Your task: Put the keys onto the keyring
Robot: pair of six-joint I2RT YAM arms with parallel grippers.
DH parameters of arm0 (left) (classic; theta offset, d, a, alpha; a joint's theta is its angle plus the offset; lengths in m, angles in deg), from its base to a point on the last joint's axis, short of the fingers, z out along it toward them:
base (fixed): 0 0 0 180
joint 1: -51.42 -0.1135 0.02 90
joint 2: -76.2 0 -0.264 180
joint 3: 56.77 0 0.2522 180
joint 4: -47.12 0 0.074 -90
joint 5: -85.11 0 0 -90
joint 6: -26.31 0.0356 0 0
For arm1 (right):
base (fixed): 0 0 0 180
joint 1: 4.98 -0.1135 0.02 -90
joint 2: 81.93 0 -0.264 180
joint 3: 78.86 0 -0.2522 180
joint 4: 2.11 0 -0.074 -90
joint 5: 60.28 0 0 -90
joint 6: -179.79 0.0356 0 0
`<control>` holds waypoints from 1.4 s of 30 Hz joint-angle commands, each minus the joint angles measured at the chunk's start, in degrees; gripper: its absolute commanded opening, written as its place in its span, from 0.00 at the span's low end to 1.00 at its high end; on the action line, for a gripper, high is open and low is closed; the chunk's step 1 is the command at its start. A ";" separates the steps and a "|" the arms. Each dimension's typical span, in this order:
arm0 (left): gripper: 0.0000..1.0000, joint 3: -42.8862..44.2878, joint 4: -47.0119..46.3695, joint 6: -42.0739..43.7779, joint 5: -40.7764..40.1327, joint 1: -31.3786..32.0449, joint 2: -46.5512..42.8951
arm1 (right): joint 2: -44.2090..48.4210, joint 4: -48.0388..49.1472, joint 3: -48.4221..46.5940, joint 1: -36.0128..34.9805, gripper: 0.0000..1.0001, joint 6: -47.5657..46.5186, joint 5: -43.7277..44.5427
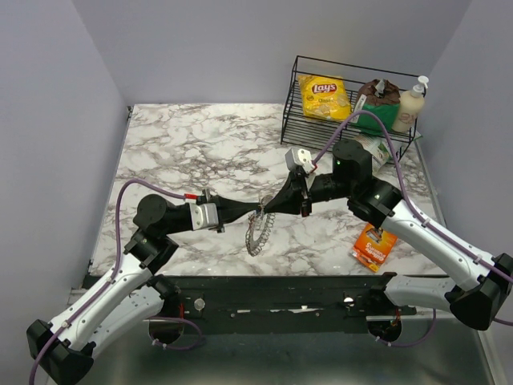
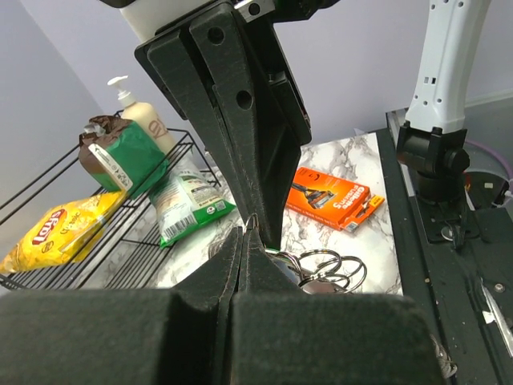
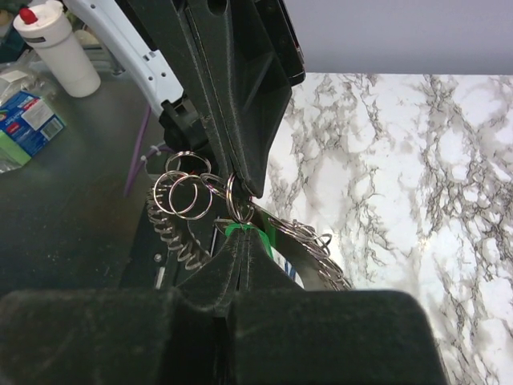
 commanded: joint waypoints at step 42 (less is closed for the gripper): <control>0.00 0.77 -1.59 0.95 -2.95 -0.03 2.03 | 10.29 8.64 14.46 0.31 1.00 -1.44 34.20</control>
